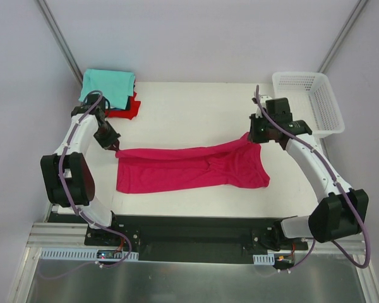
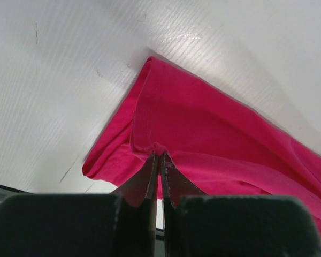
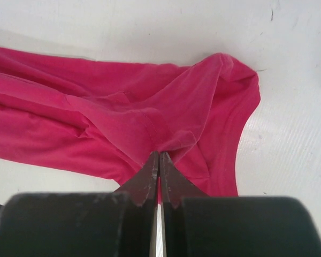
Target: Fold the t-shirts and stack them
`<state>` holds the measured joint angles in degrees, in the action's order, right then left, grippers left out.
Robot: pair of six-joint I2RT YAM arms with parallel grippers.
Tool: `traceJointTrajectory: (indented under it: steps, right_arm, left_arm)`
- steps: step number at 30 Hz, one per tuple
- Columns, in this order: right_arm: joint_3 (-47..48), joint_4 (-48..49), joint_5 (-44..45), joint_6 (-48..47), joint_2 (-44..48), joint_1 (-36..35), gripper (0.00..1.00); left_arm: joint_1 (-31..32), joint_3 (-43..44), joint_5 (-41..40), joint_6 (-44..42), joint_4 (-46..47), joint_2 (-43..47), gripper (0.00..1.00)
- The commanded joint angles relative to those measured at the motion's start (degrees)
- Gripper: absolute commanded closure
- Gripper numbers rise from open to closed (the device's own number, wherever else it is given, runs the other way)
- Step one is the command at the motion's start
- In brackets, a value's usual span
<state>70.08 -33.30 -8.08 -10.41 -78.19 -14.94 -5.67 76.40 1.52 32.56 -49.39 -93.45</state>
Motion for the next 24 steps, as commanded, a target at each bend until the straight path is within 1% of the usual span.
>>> traceJointTrajectory:
  steps: [1,8,17,24]
  right_arm:
    - [-2.4,-0.5,1.9,1.9,3.7,-0.8,0.99]
    - [-5.0,-4.7,5.6,2.2,4.8,-2.9,0.99]
    - [-5.6,-10.0,7.5,3.6,4.5,-4.9,0.99]
    - [-5.9,-11.4,7.4,4.1,5.4,-6.5,0.99]
  left_arm:
    - [0.2,-3.4,0.7,-0.2,0.9,3.8,1.00]
    - [0.2,-5.9,0.2,-0.4,1.4,5.5,1.00]
    - [0.3,-9.2,0.6,-0.1,2.2,7.7,1.00]
    - [0.3,-12.1,1.1,-0.5,2.6,9.8,1.00]
